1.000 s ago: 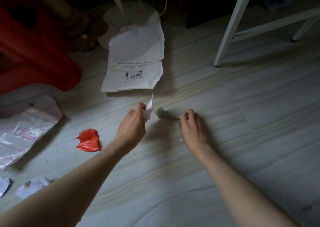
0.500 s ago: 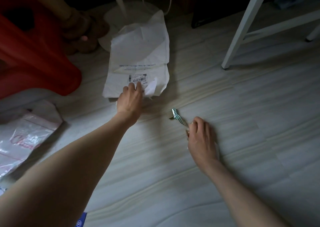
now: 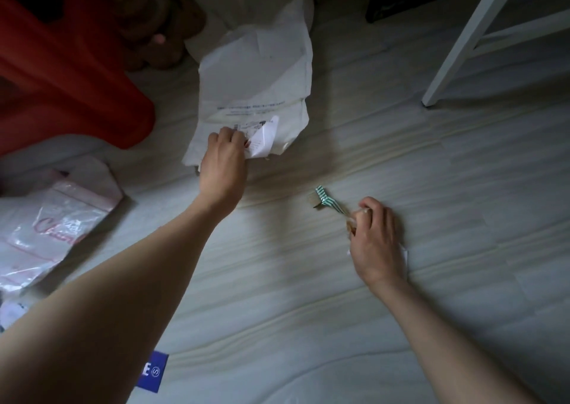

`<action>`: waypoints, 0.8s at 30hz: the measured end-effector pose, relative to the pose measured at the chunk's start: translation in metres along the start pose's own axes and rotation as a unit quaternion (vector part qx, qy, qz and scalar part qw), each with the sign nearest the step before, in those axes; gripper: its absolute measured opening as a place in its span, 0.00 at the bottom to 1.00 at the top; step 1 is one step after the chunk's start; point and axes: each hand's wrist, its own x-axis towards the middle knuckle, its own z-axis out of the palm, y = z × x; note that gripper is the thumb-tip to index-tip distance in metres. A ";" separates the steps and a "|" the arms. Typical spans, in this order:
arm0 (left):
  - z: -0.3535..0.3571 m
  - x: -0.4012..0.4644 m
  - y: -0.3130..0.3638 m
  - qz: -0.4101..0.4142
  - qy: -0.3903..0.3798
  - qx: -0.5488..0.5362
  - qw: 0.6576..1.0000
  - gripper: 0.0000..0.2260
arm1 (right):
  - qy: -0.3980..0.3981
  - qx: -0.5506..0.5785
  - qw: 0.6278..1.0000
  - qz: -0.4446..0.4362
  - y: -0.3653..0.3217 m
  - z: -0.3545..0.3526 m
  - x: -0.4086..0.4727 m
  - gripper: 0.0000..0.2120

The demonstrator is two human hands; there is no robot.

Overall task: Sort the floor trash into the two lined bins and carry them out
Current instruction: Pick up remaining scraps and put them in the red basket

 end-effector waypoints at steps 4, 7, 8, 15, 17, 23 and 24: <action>-0.026 -0.037 -0.017 -0.037 0.037 -0.036 0.998 0.08 | -0.064 -0.027 0.998 0.000 -0.002 -0.010 0.005 0.12; -0.054 -0.064 -0.027 -0.019 0.046 -0.030 0.998 0.06 | -0.119 -0.092 0.988 -0.045 -0.011 -0.025 0.013 0.04; -0.063 -0.072 -0.030 -0.002 0.044 -0.025 0.999 0.05 | -0.139 -0.100 0.984 -0.055 -0.012 -0.030 0.016 0.02; -0.116 -0.118 -0.043 -0.022 0.042 -0.015 0.999 0.03 | -0.285 0.031 0.958 -0.001 -0.061 -0.078 0.025 0.16; -0.120 -0.129 -0.050 -0.023 0.051 -0.024 0.998 0.03 | -0.258 0.096 0.961 0.032 -0.087 -0.096 0.028 0.11; -0.170 -0.180 -0.094 -0.049 0.143 -0.065 0.986 0.05 | -0.199 0.212 0.957 0.007 -0.176 -0.131 0.014 0.08; -0.185 -0.189 -0.105 -0.054 0.157 -0.068 0.984 0.06 | -0.197 0.225 0.954 -0.006 -0.194 -0.137 0.012 0.08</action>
